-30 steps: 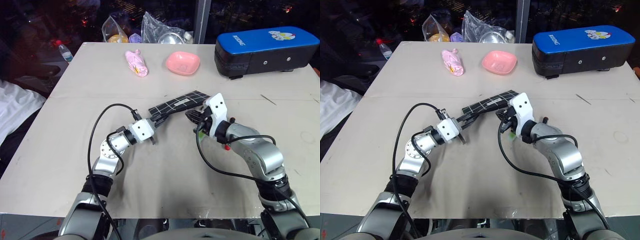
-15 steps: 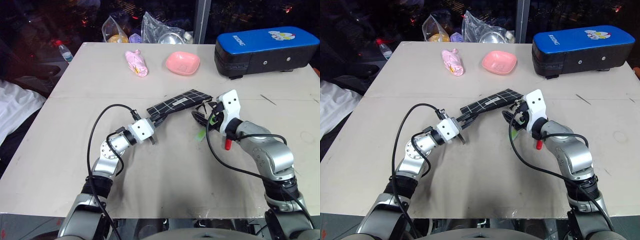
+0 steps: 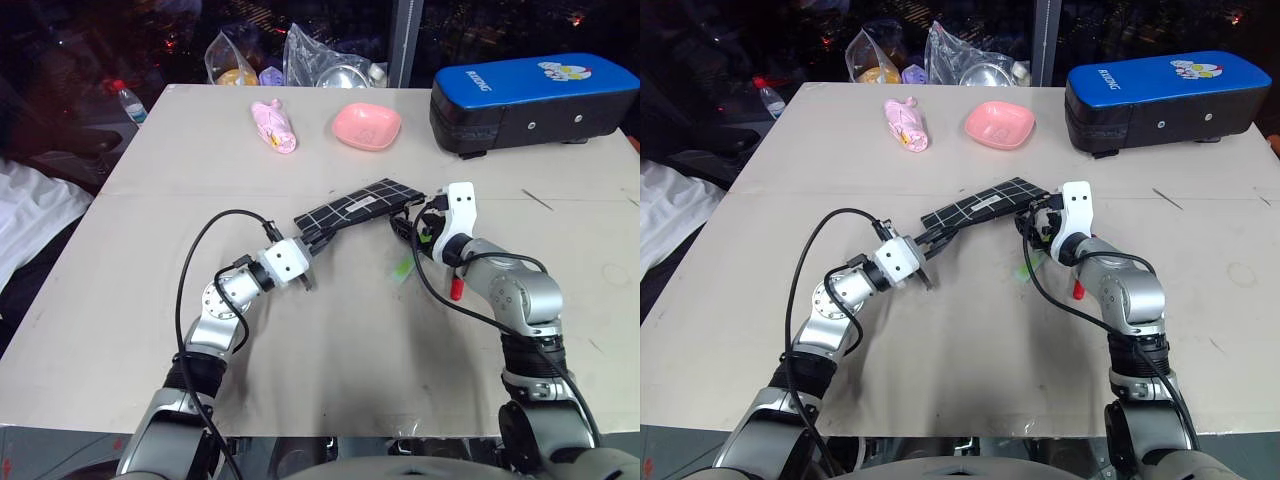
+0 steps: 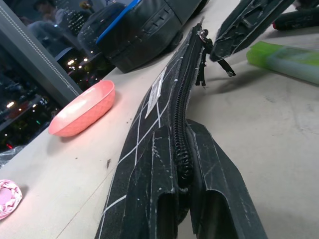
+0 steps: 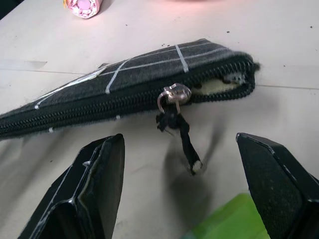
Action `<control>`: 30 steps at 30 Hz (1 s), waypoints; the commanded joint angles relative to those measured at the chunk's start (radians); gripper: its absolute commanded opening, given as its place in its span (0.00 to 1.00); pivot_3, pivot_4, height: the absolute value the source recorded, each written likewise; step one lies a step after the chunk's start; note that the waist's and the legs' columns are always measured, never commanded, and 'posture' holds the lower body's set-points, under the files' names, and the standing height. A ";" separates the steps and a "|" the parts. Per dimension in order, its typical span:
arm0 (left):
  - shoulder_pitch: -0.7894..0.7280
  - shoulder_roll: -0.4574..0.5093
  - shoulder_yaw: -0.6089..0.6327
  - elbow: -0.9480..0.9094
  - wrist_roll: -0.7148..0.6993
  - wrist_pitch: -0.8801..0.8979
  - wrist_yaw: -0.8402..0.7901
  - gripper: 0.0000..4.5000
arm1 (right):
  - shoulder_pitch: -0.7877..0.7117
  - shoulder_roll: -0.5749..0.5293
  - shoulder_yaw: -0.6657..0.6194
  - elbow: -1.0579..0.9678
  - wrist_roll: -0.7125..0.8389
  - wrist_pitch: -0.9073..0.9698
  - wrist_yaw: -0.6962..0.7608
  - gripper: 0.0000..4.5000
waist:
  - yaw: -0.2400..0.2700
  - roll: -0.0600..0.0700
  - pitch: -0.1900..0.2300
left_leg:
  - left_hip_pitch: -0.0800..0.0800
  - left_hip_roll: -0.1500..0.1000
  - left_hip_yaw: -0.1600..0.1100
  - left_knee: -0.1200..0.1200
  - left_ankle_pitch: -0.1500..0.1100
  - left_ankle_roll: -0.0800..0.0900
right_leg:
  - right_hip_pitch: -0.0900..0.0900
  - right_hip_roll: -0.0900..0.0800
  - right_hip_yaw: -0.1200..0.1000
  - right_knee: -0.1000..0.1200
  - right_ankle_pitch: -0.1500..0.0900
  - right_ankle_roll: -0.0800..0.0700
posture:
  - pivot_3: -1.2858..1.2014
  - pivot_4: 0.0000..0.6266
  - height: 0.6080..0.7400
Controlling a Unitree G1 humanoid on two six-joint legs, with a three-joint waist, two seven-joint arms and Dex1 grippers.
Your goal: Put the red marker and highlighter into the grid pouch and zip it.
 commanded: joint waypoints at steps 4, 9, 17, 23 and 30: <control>0.000 0.005 -0.004 -0.059 -0.005 0.002 0.009 0.00 | -0.027 -0.033 0.068 0.043 -0.067 -0.159 0.068 0.80 | 0.000 0.000 0.000 | 0.000 0.000 0.000 0.000 0.000 0.000 | 0.000 0.000 0.000 0.000 0.000 0.000 | 0.52 0.24 1.00; 0.007 0.007 -0.005 -0.063 -0.003 0.004 0.011 0.00 | -0.028 -0.034 0.080 0.074 -0.095 -0.219 0.083 0.50 | 0.000 0.000 0.000 | 0.000 0.000 0.000 0.000 0.000 0.000 | 0.000 0.000 0.000 0.000 0.000 0.000 | 0.52 0.24 1.00; 0.012 0.012 -0.006 -0.065 -0.003 0.007 0.013 0.00 | -0.029 -0.038 0.087 0.089 -0.121 -0.250 0.097 0.00 | 0.000 0.000 0.000 | 0.000 0.000 0.000 0.000 0.000 0.000 | 0.000 0.000 0.000 0.000 0.000 0.000 | 0.52 0.24 1.00; 0.013 0.010 -0.007 -0.061 0.003 0.007 0.019 0.00 | -0.025 -0.056 0.112 0.055 -0.134 -0.234 0.122 0.00 | 0.000 0.000 0.000 | 0.000 0.000 0.000 0.000 0.000 0.000 | 0.000 0.000 0.000 0.000 0.000 0.000 | 0.52 0.24 1.00; 0.010 0.002 -0.018 -0.054 0.014 0.007 0.031 0.00 | -0.042 -0.104 0.197 0.022 -0.205 -0.254 0.162 0.00 | 0.000 0.000 0.000 | 0.000 0.000 0.000 0.000 0.000 0.000 | 0.000 0.000 0.000 0.000 0.000 0.000 | 0.52 0.24 1.00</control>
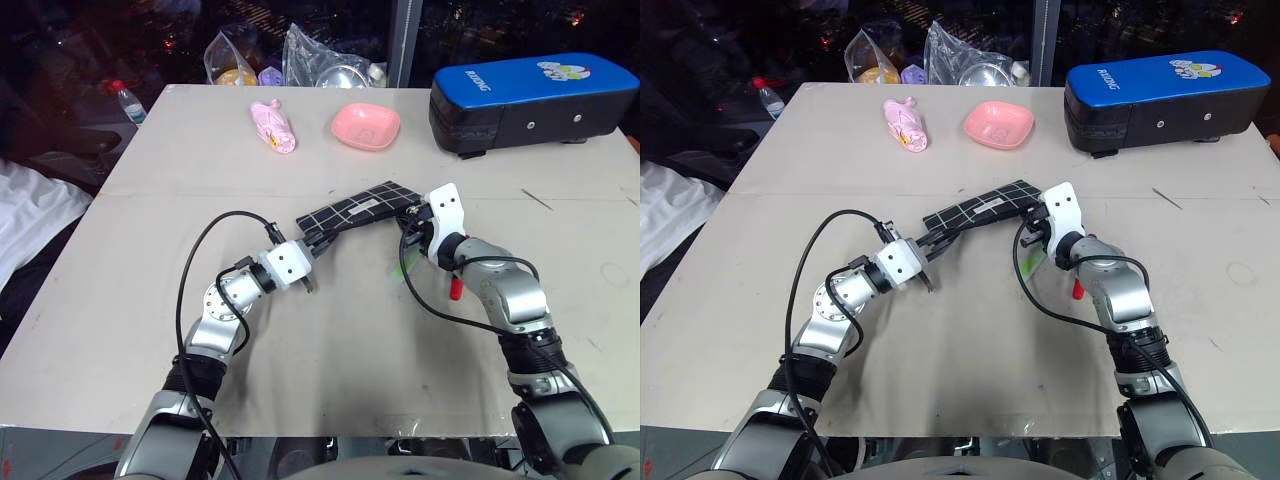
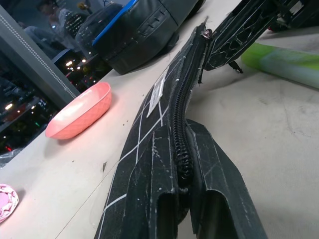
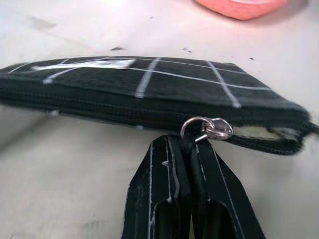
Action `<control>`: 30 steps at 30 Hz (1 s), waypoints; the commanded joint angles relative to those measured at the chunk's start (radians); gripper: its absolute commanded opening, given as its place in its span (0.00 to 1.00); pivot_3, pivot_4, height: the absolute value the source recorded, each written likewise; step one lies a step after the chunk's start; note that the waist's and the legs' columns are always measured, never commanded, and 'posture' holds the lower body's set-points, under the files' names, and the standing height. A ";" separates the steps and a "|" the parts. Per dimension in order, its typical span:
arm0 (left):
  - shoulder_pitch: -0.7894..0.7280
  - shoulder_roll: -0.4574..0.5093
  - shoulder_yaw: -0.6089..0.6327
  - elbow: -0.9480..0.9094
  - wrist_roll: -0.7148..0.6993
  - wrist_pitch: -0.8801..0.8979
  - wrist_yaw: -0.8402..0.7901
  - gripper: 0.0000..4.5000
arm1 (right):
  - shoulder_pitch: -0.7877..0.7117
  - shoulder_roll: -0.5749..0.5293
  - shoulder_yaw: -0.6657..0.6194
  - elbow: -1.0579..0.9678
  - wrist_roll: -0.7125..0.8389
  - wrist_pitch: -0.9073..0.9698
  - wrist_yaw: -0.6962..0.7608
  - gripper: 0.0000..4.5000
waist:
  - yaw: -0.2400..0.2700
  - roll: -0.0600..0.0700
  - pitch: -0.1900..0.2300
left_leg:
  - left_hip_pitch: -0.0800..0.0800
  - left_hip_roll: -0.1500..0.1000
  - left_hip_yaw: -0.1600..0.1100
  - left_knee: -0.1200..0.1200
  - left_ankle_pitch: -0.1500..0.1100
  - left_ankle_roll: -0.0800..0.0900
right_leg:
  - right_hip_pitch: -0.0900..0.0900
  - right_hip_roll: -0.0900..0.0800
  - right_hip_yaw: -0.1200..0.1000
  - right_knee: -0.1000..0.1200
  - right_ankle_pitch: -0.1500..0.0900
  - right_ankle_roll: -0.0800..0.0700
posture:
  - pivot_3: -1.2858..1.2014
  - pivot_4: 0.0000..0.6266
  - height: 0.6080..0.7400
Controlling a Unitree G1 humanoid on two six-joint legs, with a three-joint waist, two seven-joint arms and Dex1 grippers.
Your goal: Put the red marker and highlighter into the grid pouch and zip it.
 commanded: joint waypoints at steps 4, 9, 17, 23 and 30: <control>-0.004 -0.002 -0.006 -0.025 0.009 -0.004 0.020 0.00 | -0.037 -0.021 0.052 -0.076 -0.035 -0.023 0.047 0.00 | 0.000 0.000 0.000 | 0.000 0.000 0.000 0.000 0.000 0.000 | 0.000 0.000 0.000 0.000 0.000 0.000 | 0.52 0.24 1.00; -0.004 -0.004 -0.008 -0.022 0.017 -0.004 0.032 0.00 | -0.046 -0.013 0.083 -0.102 -0.046 -0.010 0.073 0.00 | 0.000 0.000 0.000 | 0.000 0.000 0.000 0.000 0.000 0.000 | 0.000 0.000 0.000 0.000 0.000 0.000 | 0.52 0.24 1.00; -0.006 -0.005 -0.013 -0.019 0.024 -0.006 0.043 0.00 | -0.055 0.008 0.131 -0.123 -0.056 0.005 0.099 0.00 | 0.000 0.000 0.000 | 0.000 0.000 0.000 0.000 0.000 0.000 | 0.000 0.000 0.000 0.000 0.000 0.000 | 0.52 0.24 1.00; -0.010 -0.006 -0.014 -0.017 0.026 -0.007 0.047 0.00 | -0.067 0.018 0.188 -0.129 -0.072 0.002 0.126 0.00 | 0.000 0.000 0.000 | 0.000 0.000 0.000 0.000 0.000 0.000 | 0.000 0.000 0.000 0.000 0.000 0.000 | 0.52 0.24 1.00; -0.013 -0.007 -0.018 -0.012 0.032 -0.009 0.053 0.00 | -0.092 0.044 0.259 -0.132 -0.095 0.000 0.158 0.00 | 0.000 0.000 0.000 | 0.000 0.000 0.000 0.000 0.000 0.000 | 0.000 0.000 0.000 0.000 0.000 0.000 | 0.52 0.24 1.00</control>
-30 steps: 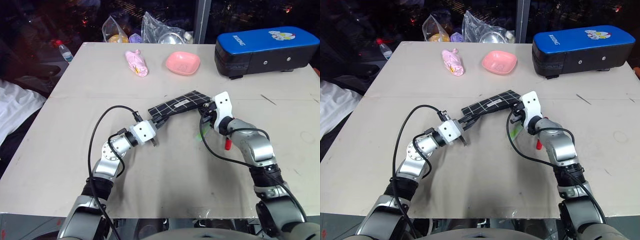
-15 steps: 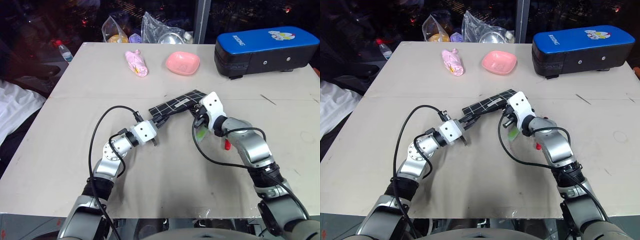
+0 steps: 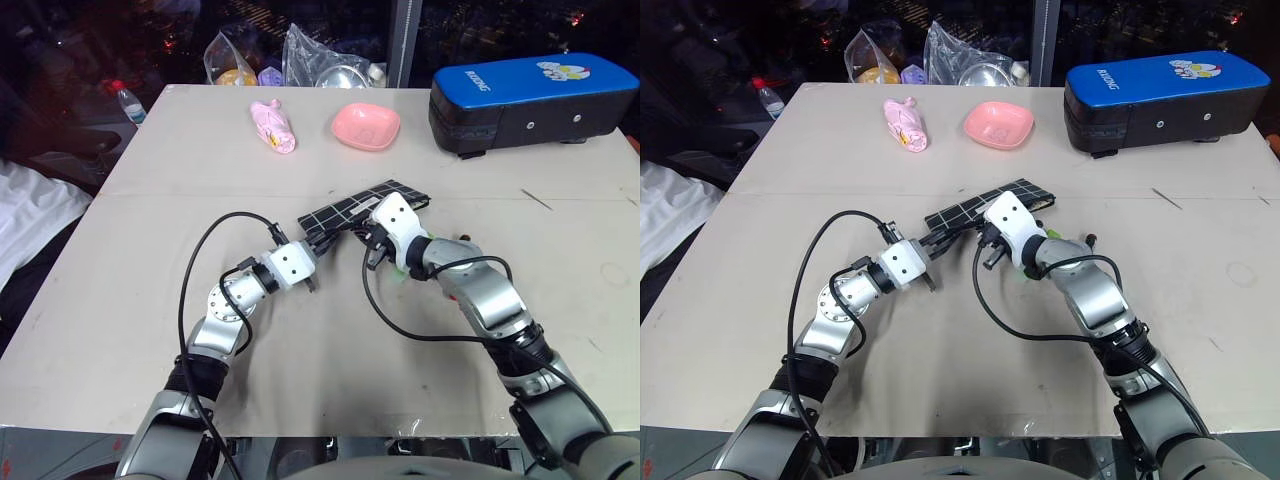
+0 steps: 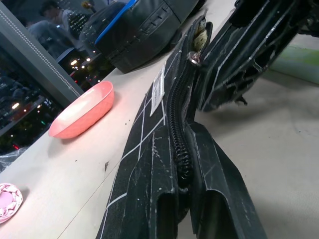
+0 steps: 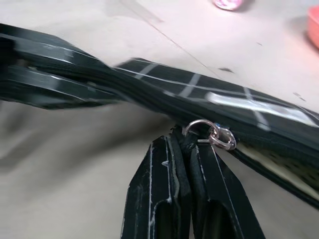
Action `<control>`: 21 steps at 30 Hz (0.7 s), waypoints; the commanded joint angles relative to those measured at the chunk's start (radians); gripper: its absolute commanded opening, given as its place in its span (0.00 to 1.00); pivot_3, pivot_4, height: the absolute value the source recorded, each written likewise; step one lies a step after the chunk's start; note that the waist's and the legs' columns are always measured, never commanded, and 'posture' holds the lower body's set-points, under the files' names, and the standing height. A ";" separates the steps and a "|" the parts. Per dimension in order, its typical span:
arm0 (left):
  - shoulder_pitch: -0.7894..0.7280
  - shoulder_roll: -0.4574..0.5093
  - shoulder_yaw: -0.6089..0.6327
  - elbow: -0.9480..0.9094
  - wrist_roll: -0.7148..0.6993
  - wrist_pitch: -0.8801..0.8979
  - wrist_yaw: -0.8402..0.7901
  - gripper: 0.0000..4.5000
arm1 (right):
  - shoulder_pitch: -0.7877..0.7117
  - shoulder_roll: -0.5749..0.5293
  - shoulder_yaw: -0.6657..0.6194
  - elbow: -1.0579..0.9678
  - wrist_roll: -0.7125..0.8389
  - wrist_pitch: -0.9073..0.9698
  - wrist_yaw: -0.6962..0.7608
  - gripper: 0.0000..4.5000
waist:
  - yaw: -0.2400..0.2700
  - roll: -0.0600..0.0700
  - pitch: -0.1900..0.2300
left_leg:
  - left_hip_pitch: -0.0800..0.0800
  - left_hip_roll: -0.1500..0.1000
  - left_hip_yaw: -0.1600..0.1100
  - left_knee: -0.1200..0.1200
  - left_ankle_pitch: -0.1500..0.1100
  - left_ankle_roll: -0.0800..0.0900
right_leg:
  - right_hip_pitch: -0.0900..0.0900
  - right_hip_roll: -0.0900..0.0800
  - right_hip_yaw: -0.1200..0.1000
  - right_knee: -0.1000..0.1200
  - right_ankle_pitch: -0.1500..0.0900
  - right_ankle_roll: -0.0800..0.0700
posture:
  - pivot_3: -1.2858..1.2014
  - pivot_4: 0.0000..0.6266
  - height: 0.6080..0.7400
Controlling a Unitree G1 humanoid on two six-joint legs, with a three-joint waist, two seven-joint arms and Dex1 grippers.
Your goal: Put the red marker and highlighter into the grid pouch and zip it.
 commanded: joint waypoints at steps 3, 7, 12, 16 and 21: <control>-0.010 -0.005 -0.007 -0.012 0.006 -0.009 0.013 0.00 | -0.048 0.042 0.056 -0.054 -0.008 -0.006 0.032 0.00 | 0.000 0.000 0.000 | 0.000 0.000 0.000 0.000 0.000 0.000 | 0.000 0.000 0.000 0.000 0.000 0.000 | 0.52 0.24 1.00; -0.009 -0.003 -0.009 -0.010 0.007 -0.010 0.015 0.00 | -0.064 0.060 0.092 -0.053 -0.016 0.004 0.048 0.00 | 0.000 0.000 0.000 | 0.000 0.000 0.000 0.000 0.000 0.000 | 0.000 0.000 0.000 0.000 0.000 0.000 | 0.52 0.24 1.00; -0.012 -0.003 -0.011 -0.006 0.008 -0.008 0.019 0.00 | -0.065 0.053 0.132 -0.076 -0.008 0.039 0.105 0.07 | 0.000 0.000 0.000 | 0.000 0.000 0.000 0.001 0.000 0.000 | 0.000 0.000 0.000 0.001 0.000 0.000 | 0.52 0.24 1.00; -0.012 -0.006 -0.010 -0.011 0.003 0.000 0.020 0.00 | -0.025 0.006 0.085 -0.129 0.017 0.064 0.139 0.37 | 0.000 0.000 0.000 | 0.000 0.000 0.000 0.001 0.000 0.000 | 0.000 0.000 0.000 0.000 0.000 0.000 | 0.52 0.24 1.00; -0.017 -0.010 -0.005 -0.047 -0.015 0.036 0.014 0.00 | 0.034 -0.065 -0.097 -0.240 0.147 0.158 0.168 0.68 | 0.006 0.000 0.000 | 0.000 0.000 -0.001 0.001 0.000 0.000 | 0.001 -0.001 0.000 0.000 0.000 0.000 | 0.52 0.24 1.00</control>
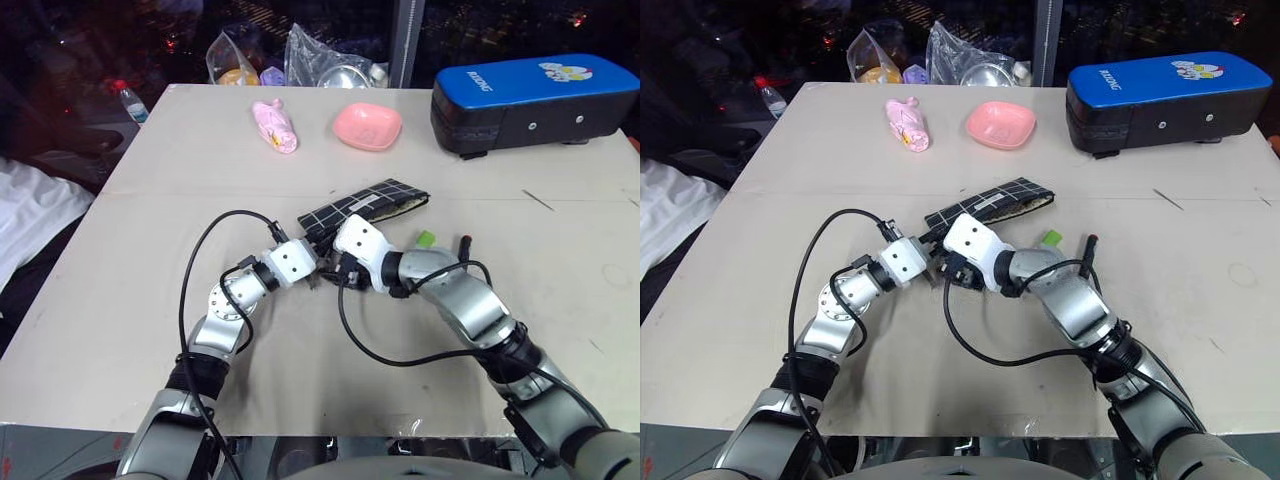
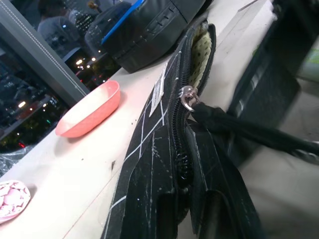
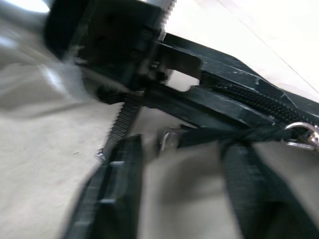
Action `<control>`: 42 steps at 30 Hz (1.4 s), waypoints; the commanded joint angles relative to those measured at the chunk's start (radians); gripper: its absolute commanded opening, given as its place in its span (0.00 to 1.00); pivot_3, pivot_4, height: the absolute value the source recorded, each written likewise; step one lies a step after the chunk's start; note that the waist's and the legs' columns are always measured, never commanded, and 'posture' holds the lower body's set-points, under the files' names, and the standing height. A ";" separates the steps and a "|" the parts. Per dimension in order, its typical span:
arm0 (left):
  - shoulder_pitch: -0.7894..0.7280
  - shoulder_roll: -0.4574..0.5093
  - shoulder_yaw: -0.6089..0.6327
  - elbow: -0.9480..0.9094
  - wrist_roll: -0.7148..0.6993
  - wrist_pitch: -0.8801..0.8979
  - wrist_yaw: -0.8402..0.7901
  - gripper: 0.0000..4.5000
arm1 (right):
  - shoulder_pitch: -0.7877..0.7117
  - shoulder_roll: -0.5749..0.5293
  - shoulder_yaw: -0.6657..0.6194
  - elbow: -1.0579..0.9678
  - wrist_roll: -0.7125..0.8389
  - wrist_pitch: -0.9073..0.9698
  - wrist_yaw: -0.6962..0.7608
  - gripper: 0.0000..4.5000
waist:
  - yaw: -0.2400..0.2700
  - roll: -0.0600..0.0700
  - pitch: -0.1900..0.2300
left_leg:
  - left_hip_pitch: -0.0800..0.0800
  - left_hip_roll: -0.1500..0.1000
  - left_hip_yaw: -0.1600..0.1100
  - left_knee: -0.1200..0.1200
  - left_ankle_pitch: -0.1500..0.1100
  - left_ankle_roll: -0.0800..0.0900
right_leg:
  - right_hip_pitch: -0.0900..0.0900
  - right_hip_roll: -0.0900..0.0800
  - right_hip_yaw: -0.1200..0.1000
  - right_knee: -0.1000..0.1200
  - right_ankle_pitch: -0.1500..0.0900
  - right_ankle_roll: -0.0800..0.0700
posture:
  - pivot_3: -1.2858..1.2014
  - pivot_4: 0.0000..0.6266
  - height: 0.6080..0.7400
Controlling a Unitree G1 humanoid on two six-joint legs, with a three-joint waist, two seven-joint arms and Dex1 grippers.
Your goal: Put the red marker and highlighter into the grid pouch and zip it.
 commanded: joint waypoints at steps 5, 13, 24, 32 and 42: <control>-0.011 -0.015 0.007 -0.104 -0.044 0.081 -0.009 0.00 | 0.022 0.041 -0.306 -0.134 0.206 0.162 -0.069 0.56 | -0.007 0.000 0.000 | 0.000 0.000 0.000 0.000 0.000 0.000 | 0.000 0.001 0.000 0.001 0.000 0.000 | 0.52 0.24 1.00; -0.006 -0.024 0.004 -0.216 -0.060 0.167 -0.019 0.00 | -0.014 0.097 -0.373 -0.038 0.191 0.158 -0.219 0.01 | -0.005 0.000 0.000 | 0.000 0.000 -0.001 -0.001 0.001 -0.002 | 0.000 0.002 0.000 0.002 0.000 0.000 | 0.52 0.24 1.00; 0.007 -0.020 -0.015 -0.275 -0.049 0.199 -0.040 0.00 | -0.095 0.015 -0.168 0.164 -0.035 -0.183 -0.201 0.01 | -0.007 0.000 0.000 | 0.001 0.000 -0.001 -0.001 0.001 -0.002 | -0.001 0.003 0.001 0.002 0.000 0.000 | 0.52 0.24 1.00; -0.002 -0.025 -0.022 -0.309 -0.022 0.300 -0.015 0.00 | -0.174 -0.160 0.072 0.363 -0.327 -0.722 -0.062 0.71 | -0.005 0.000 0.000 | 0.001 0.000 0.000 0.000 0.001 -0.002 | -0.001 0.003 0.001 0.001 0.000 0.000 | 0.52 0.24 1.00; 0.003 -0.041 0.001 -0.364 -0.023 0.403 0.040 0.00 | -0.127 -0.224 -0.035 0.366 -0.351 -0.822 -0.071 0.99 | -0.005 -0.001 0.000 | 0.001 0.003 0.001 0.000 0.002 -0.003 | -0.001 0.003 0.001 0.001 0.000 0.000 | 0.52 0.24 1.00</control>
